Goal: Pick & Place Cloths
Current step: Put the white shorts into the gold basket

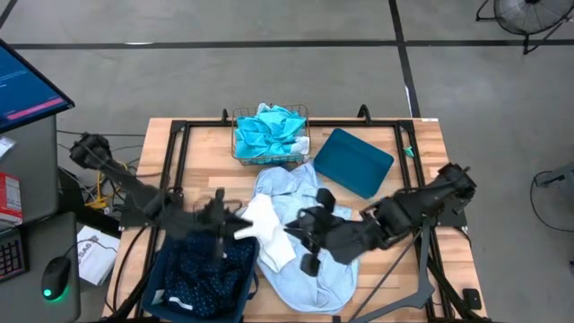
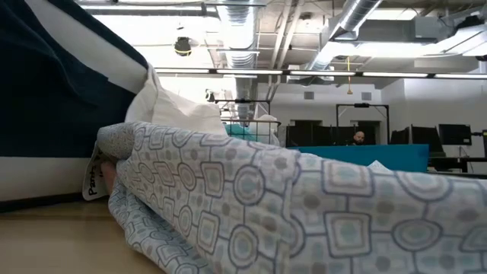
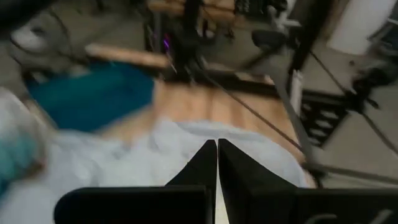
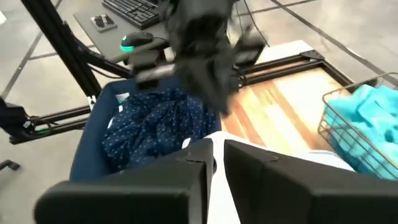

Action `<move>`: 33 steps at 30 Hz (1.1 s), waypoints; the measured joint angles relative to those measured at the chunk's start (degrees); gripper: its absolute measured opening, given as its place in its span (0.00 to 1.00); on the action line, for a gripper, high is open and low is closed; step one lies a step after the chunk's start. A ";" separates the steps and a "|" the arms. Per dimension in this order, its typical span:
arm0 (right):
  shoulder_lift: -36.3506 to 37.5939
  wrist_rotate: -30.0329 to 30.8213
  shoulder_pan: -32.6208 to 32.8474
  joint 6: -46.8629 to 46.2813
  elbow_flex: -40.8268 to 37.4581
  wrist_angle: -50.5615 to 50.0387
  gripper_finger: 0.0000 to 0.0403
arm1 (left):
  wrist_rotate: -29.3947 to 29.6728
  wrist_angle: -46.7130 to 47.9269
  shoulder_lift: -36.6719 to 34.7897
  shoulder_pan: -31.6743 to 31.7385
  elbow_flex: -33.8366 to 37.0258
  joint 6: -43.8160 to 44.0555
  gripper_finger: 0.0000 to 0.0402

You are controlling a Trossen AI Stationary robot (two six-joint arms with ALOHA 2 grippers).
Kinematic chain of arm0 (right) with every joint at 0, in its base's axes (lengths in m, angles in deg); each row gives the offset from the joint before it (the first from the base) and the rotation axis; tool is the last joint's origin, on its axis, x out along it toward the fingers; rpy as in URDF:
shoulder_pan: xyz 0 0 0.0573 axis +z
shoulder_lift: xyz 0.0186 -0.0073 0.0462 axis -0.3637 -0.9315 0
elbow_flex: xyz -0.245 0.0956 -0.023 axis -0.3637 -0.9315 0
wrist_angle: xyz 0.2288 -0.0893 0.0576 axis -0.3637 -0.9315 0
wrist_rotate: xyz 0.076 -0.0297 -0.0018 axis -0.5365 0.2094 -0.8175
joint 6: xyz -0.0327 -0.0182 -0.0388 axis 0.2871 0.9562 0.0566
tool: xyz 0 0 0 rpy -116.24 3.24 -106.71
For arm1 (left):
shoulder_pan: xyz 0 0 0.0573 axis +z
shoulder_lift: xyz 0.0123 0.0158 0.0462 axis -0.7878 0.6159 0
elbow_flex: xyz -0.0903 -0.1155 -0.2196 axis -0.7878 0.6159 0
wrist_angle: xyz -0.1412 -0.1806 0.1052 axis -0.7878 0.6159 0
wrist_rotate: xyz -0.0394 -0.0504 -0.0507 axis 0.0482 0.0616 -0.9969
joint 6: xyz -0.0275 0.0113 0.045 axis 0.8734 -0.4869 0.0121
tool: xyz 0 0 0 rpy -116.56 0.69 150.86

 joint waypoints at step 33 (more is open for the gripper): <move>-0.20 1.81 9.16 -12.70 0.02 -7.18 0.25 | -42.45 0.75 16.97 28.47 0.15 -19.23 0.70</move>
